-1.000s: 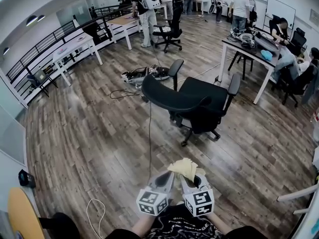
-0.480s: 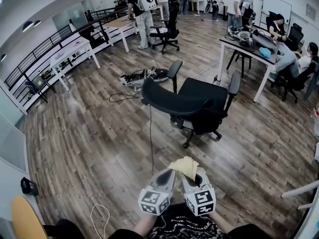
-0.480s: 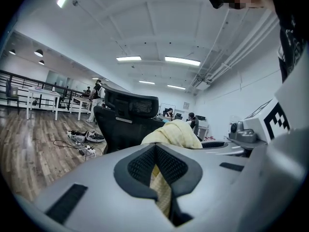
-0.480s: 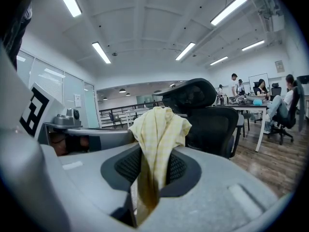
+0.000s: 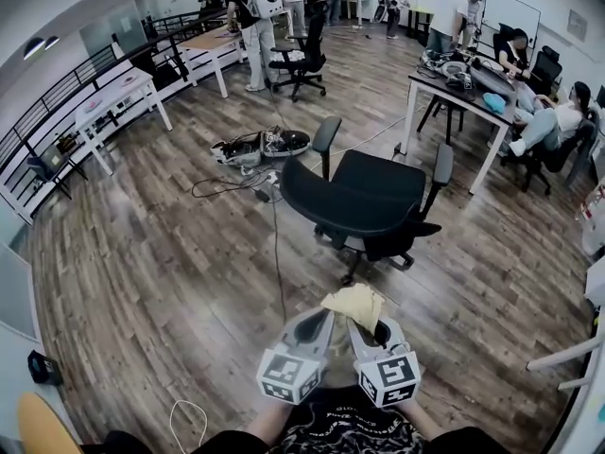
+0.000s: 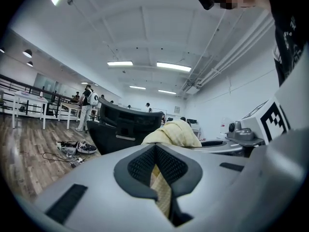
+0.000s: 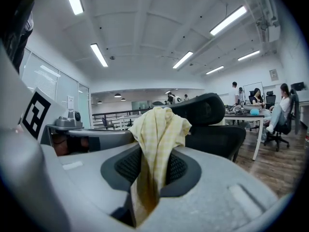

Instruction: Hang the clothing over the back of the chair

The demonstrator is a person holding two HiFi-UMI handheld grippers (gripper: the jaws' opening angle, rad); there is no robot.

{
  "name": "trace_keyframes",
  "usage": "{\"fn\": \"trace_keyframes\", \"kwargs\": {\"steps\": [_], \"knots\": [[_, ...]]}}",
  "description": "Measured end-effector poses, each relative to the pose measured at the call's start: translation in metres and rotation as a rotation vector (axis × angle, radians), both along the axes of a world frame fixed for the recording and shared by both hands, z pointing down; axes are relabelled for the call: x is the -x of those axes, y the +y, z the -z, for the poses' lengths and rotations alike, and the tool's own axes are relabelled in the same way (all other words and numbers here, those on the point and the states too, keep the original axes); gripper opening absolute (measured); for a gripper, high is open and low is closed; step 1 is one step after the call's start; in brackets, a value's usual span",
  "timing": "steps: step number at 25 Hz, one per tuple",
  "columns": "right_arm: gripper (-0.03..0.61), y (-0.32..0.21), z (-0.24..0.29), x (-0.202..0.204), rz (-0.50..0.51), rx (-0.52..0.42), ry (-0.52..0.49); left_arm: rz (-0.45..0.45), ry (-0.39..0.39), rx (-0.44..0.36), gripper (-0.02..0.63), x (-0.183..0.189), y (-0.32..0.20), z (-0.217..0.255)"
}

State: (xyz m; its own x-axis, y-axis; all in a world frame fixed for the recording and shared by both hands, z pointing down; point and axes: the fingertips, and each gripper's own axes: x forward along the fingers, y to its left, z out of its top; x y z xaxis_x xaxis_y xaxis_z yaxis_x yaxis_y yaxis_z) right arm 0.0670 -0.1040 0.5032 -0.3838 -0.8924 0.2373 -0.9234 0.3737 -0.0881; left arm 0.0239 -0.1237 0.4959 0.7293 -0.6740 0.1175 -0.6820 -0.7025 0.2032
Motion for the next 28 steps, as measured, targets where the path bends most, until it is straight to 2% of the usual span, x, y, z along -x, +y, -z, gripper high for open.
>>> {"fn": "trace_keyframes", "kwargs": {"steps": [2, 5, 10, 22, 28], "knots": [[0.087, -0.011, 0.012, 0.005, -0.007, -0.025, 0.006, -0.024, 0.014, -0.014, 0.011, 0.004, -0.012, 0.01], [0.087, -0.023, 0.027, 0.015, -0.014, -0.062, 0.0, -0.077, 0.017, 0.012, 0.011, 0.005, -0.027, 0.023], [0.087, -0.044, 0.041, 0.024, -0.045, -0.071, 0.003, -0.11, 0.006, -0.02, 0.011, 0.012, -0.053, 0.035], [0.087, -0.077, 0.091, 0.037, -0.028, -0.132, 0.003, -0.311, 0.115, -0.013, 0.011, 0.006, -0.089, 0.088], [0.087, -0.091, 0.121, 0.043, -0.018, -0.176, 0.014, -0.396, 0.133, -0.086, 0.011, 0.006, -0.104, 0.118]]}}
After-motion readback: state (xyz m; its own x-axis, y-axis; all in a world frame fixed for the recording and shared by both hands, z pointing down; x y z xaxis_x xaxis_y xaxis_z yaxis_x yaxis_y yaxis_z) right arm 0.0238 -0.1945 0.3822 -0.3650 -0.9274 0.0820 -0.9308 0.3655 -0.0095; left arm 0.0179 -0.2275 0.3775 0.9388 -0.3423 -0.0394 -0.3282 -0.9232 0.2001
